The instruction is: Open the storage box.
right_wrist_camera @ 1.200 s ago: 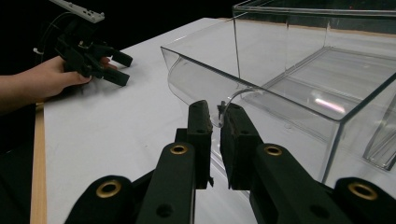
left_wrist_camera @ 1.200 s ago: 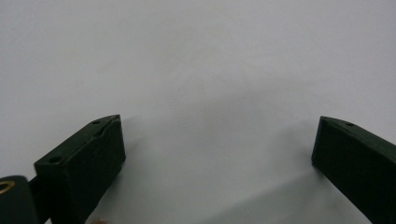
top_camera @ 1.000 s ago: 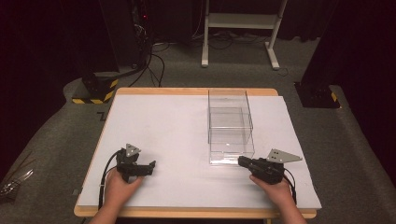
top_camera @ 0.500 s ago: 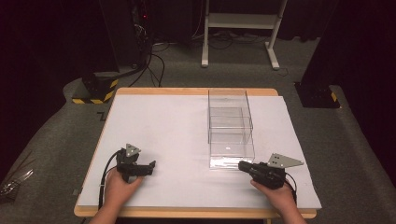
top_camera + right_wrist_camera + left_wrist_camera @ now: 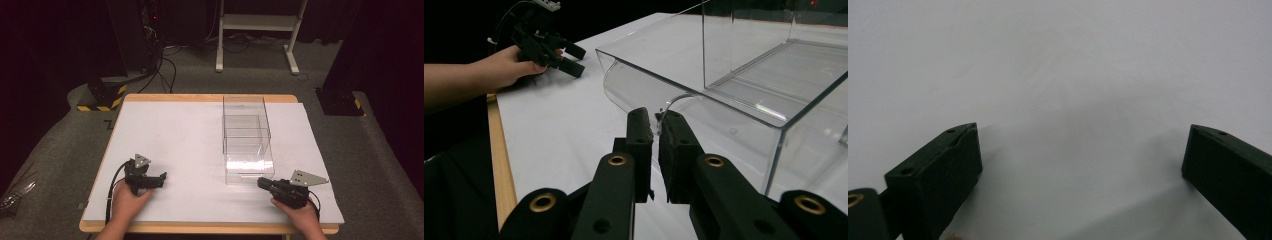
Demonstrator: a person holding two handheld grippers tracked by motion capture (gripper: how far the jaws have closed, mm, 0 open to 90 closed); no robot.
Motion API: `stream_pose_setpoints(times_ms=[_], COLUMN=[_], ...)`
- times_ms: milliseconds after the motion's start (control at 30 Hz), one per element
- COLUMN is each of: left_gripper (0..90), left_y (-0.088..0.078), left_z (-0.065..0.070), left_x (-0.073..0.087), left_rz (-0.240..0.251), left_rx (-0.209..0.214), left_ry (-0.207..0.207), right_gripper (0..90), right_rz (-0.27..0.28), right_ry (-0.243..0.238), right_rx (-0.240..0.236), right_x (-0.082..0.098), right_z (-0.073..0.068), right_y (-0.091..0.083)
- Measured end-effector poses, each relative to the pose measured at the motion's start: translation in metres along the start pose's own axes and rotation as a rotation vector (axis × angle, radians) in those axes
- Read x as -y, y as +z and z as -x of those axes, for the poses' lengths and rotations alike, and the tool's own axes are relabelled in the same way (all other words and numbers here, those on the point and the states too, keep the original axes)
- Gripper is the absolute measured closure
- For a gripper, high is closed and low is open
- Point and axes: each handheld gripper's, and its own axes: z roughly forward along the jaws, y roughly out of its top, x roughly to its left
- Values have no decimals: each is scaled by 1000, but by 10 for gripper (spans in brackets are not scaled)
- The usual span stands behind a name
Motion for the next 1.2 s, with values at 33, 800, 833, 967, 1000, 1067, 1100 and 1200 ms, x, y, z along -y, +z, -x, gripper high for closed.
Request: stream_pose_setpoints(times_ms=[33, 800, 833, 967, 1000, 1067, 1100, 1200], left_gripper=[29, 29, 29, 29, 29, 29, 29, 29], left_y=[0, 0, 0, 0, 0, 0, 0, 0], left_z=[0, 0, 0, 0, 0, 0, 0, 0], left_x=[0, 0, 0, 0, 0, 0, 0, 0], left_rz=[-1, 0, -1, 0, 0, 0, 0, 0], left_rx=[0, 0, 0, 0, 0, 0, 0, 0], left_ry=[0, -1, 0, -1, -1, 0, -1, -1], right_gripper=[835, 837, 836, 836, 836, 835, 832, 806], right_rz=[2, -9, -8, -1, 0, 2, 1, 8], right_ry=[1, 0, 1, 3, 4, 6, 6, 3], right_rx=[-1, -33, -32, -34, -35, -36, -37, -32], right_x=[1, 7, 7, 8, 8, 8, 8, 8], right_z=[0, -11, -12, -11, -11, -11, -11, -11], right_y=[-1, -13, -13, -13, -13, -13, -13, -14])
